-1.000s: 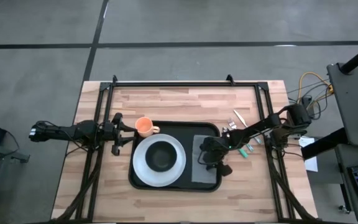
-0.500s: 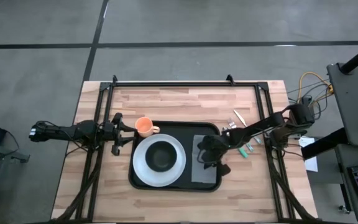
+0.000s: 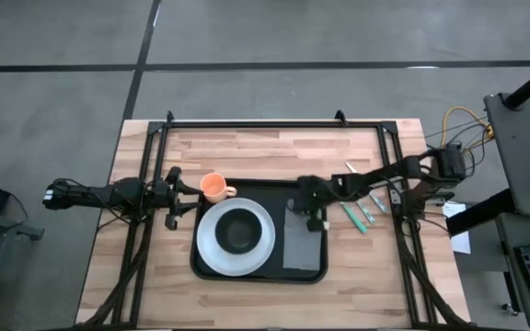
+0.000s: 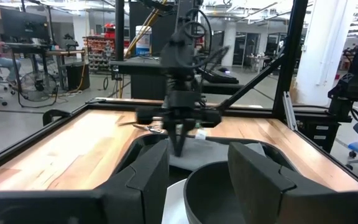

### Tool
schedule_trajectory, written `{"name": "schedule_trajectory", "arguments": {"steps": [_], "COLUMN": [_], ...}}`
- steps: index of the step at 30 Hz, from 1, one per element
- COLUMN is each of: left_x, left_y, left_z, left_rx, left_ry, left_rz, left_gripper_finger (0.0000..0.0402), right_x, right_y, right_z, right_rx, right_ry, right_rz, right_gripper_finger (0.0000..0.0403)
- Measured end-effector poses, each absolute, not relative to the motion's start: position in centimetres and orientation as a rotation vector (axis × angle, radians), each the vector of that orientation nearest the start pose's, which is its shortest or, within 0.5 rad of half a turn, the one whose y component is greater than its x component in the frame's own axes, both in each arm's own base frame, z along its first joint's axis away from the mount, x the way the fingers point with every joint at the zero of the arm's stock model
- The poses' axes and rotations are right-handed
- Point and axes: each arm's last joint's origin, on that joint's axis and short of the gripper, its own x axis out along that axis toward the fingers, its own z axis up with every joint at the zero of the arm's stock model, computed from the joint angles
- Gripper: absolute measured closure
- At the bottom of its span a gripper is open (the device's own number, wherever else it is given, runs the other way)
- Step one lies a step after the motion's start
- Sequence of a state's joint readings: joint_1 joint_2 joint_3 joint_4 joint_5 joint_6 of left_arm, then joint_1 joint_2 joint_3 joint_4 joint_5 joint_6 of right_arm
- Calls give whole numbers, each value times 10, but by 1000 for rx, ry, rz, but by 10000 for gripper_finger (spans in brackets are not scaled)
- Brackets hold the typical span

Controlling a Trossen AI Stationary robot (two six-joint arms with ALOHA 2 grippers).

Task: Set up tray
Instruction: Put the grey napkin on the black serving tray, then put the blue fork on top of the grey napkin

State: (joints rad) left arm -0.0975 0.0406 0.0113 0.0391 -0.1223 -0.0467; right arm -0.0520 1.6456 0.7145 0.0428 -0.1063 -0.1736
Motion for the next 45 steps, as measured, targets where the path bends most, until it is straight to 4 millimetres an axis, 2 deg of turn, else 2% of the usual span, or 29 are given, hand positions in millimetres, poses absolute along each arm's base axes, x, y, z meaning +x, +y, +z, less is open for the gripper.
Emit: {"name": "schedule_trajectory", "arguments": {"steps": [5,11,18,26,35,40,45], "left_x": [99,100,100,100,100,100,100], "left_y": [-6,-6,-6,-6,-6,-6,-6], "left_z": [168,167,167,167,167,167,167], "left_rx": [-48,-47,-47,-47,-47,-47,-47], "left_ry": [-5,-3,-2,-2,-2,-2,-2], "left_rz": [24,25,25,24,24,24,25], "left_gripper_finger": [256,256,256,256,256,256,256], "right_x": [297,299,292,288,284,275,261], "right_y": [-31,-33,-32,-20,-5,-2,-2], "right_z": [120,108,124,143,145,149,160], "right_rx": [-35,-33,-23,-40,-57,-59,-63], "right_ry": [895,932,917,863,890,934,877], "right_rz": [61,70,60,89,139,148,144], "right_gripper_finger": [394,394,394,394,394,394,394]}}
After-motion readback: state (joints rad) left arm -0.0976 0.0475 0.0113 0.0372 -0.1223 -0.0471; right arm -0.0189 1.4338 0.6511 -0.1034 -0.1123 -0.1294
